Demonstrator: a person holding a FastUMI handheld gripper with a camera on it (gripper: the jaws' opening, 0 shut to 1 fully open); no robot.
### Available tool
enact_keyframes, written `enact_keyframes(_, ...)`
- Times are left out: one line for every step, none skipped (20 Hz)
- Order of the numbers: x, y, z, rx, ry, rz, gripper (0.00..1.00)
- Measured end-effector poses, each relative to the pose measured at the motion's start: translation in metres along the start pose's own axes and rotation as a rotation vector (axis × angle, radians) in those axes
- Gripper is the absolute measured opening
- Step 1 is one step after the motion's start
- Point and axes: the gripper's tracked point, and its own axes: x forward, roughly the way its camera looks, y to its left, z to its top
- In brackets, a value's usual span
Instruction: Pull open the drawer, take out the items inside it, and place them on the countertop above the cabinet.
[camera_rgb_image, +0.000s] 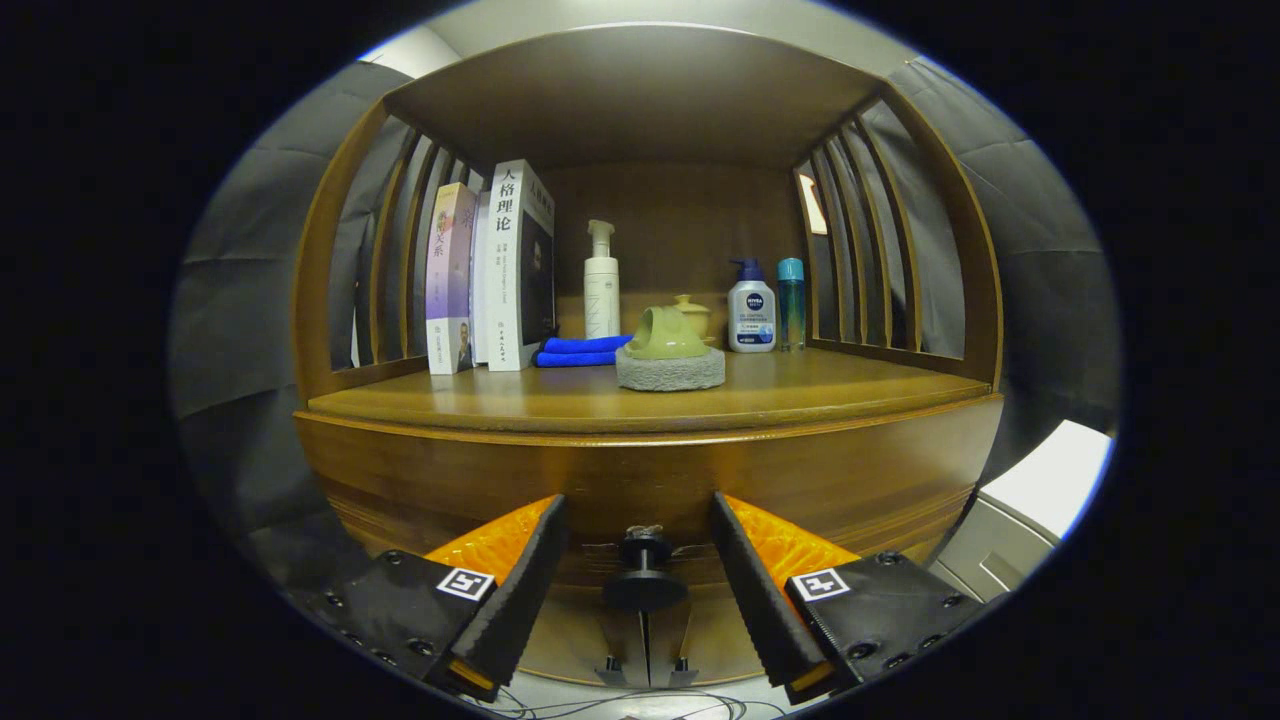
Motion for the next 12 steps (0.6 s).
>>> enact_keyframes(-0.001, 0.000, 0.002, -0.007, -0.015, -0.004, 0.92)
enact_keyframes(-0.001, 0.002, -0.001, -0.022, -0.013, -0.006, 0.92)
enact_keyframes(-0.002, 0.002, -0.006, -0.034, 0.000, -0.007, 0.93)
enact_keyframes(-0.001, 0.004, -0.015, -0.044, 0.041, 0.000, 0.94)
enact_keyframes(-0.003, 0.008, -0.024, -0.037, 0.082, 0.028, 0.94)
enact_keyframes(-0.007, 0.012, -0.033, -0.004, 0.121, 0.049, 0.94)
enact_keyframes(-0.015, 0.010, -0.033, 0.037, 0.121, 0.058, 0.94)
enact_keyframes(-0.024, 0.007, -0.033, 0.060, 0.105, 0.061, 0.94)
enact_keyframes(-0.031, 0.000, -0.033, 0.065, 0.094, 0.043, 0.94)
enact_keyframes(-0.039, -0.008, -0.034, 0.063, 0.089, 0.023, 0.94)
enact_keyframes(-0.047, -0.012, -0.034, 0.063, 0.085, 0.013, 0.94)
enact_keyframes(-0.055, -0.014, -0.032, 0.062, 0.079, 0.011, 0.94)
